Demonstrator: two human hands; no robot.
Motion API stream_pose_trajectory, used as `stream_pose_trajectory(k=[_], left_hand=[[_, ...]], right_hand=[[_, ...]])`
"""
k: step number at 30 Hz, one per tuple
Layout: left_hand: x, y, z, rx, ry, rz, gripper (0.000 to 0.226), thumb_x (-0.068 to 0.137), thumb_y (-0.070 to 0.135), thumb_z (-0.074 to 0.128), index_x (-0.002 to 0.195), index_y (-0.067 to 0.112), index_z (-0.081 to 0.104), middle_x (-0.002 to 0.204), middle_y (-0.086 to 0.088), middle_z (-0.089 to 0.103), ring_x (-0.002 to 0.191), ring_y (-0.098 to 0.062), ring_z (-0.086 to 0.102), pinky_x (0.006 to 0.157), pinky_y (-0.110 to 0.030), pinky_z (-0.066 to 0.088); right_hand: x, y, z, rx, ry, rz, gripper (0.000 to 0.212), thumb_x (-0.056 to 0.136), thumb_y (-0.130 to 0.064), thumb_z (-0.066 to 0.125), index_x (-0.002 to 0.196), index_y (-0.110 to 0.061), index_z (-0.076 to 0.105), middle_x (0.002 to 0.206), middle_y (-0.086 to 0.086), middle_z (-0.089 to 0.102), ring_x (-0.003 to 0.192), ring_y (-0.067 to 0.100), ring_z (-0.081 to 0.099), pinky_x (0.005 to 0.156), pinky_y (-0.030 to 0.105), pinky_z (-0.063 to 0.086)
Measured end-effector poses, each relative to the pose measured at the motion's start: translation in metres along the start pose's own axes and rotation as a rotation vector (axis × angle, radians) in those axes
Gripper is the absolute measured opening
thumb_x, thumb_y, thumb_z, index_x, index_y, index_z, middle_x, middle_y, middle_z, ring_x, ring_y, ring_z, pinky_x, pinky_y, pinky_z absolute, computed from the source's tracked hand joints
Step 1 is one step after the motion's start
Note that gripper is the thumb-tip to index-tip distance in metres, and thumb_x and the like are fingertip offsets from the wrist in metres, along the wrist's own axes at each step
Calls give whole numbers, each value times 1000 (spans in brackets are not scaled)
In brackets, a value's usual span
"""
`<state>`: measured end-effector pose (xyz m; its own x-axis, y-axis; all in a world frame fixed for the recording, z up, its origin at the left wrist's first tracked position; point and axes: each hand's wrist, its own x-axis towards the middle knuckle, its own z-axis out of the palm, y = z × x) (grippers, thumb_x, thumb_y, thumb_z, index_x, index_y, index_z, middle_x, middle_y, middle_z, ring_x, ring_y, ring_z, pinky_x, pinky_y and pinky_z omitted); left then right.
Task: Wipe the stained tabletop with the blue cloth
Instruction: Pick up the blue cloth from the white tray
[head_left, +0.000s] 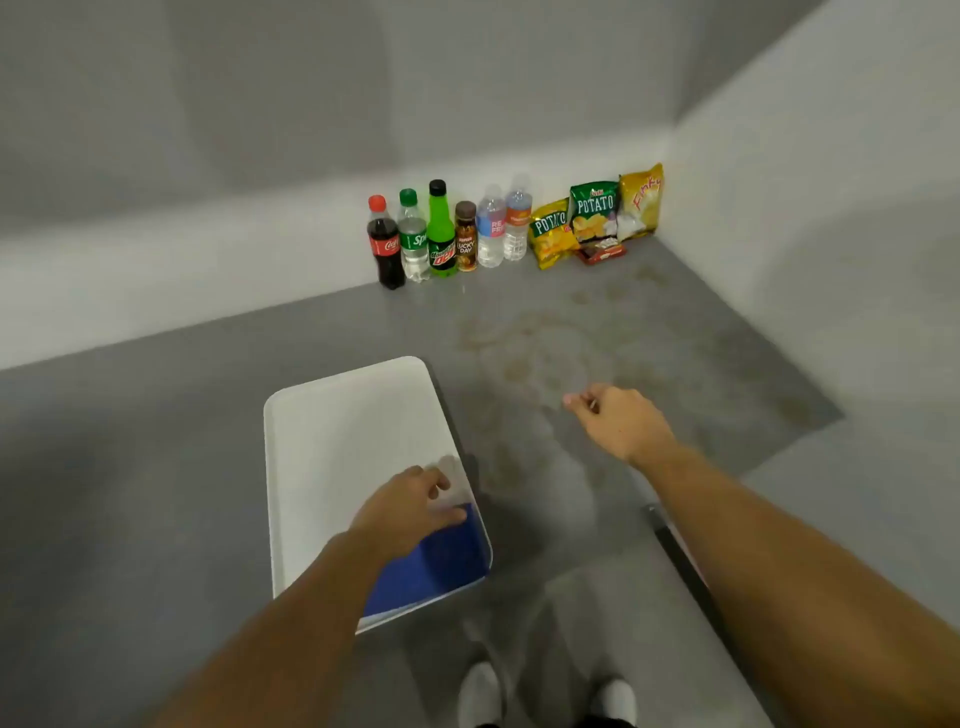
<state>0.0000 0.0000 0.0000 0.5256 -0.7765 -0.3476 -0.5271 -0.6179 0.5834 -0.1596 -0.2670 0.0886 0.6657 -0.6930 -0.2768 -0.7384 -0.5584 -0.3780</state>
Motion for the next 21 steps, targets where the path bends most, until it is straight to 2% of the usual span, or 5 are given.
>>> stream_pose_trajectory(k=[3,6,13,18,21], left_hand=[[-5,-9,0,116,-129,28,65,74,64,74,126,31,51,122,9,51,104,-14,53,90,-30,51],[-7,-15,4,158,-154,68,64,70,63,78,120,34,51,120,11,51,104,-13,52,93,-34,51],[-4,-17,10,147,-207,68,38,76,52,78,100,31,57,97,8,60,84,-12,56,68,-19,39],[-2,-19,8,211,-228,136,41,85,53,69,116,28,61,105,10,53,91,-14,52,78,-23,37],[-1,-21,3,159,-259,135,38,90,49,65,122,31,55,116,6,63,96,-12,57,83,-21,41]], right_hand=[[0,6,-2,11,12,27,49,100,-61,43,111,-19,66,116,14,71,109,39,63,96,49,51],[-2,9,-7,24,9,56,52,101,-62,42,114,-17,66,116,14,70,108,38,64,95,48,52],[-3,17,-4,38,34,73,48,101,-61,42,109,-18,64,108,11,71,101,35,64,90,47,53],[-2,18,-4,44,43,75,48,100,-63,42,106,-21,64,107,10,71,100,35,64,90,46,53],[0,17,-4,44,43,66,47,100,-63,42,104,-22,64,105,9,71,98,34,64,89,45,53]])
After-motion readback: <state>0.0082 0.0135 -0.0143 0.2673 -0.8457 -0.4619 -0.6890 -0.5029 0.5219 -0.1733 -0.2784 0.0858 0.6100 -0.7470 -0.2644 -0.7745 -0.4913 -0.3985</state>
